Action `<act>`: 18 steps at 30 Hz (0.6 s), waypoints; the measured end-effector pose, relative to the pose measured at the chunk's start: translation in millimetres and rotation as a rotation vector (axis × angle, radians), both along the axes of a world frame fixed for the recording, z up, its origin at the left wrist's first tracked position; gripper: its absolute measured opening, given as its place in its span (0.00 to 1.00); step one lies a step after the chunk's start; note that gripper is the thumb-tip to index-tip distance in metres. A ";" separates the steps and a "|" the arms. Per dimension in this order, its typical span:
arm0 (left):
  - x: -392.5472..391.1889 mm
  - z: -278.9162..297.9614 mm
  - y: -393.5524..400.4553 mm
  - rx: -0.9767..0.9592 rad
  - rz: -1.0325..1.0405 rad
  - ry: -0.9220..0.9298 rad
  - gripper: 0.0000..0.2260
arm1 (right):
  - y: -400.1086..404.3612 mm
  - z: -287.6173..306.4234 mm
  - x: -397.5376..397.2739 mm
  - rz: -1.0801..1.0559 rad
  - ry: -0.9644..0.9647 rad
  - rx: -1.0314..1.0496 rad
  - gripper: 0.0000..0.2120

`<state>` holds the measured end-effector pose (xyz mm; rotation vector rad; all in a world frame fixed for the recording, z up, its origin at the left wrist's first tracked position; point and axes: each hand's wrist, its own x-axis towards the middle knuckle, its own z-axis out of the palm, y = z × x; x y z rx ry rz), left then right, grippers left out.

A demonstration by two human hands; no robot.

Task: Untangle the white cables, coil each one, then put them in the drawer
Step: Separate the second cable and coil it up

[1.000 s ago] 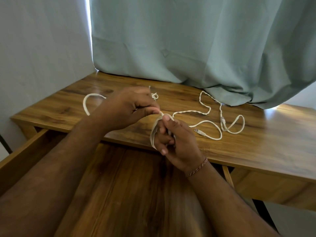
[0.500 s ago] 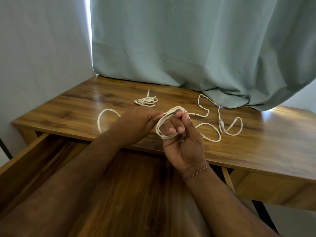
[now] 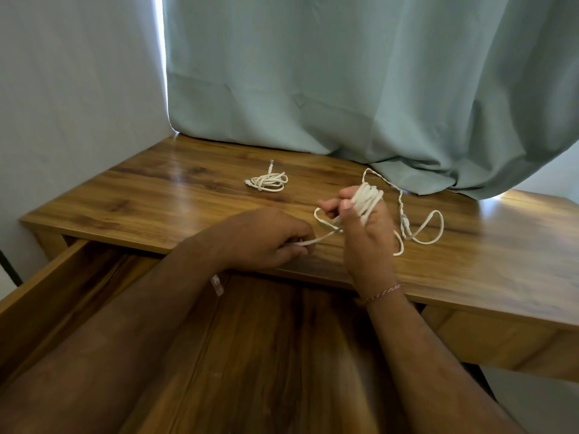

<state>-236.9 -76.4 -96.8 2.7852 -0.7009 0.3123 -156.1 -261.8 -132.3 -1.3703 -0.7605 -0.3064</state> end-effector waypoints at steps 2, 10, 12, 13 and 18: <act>-2.6 4.7 3.6 0.039 0.003 -0.096 0.03 | 0.8 -5.7 -2.3 -0.123 -0.225 -0.341 0.07; -11.7 24.0 26.9 0.060 0.055 -0.121 0.01 | 13.5 -3.2 -23.1 -0.079 -0.321 -0.694 0.21; -13.7 28.5 26.8 0.097 0.052 -0.039 0.03 | 14.0 1.7 -24.7 -0.081 -0.309 -0.760 0.21; -14.3 30.8 26.8 0.123 0.065 -0.008 0.04 | 13.5 3.6 -24.1 -0.091 -0.303 -0.802 0.20; -20.5 42.0 40.6 0.202 0.273 -0.030 0.04 | 14.1 3.3 -24.6 -0.028 -0.220 -0.950 0.18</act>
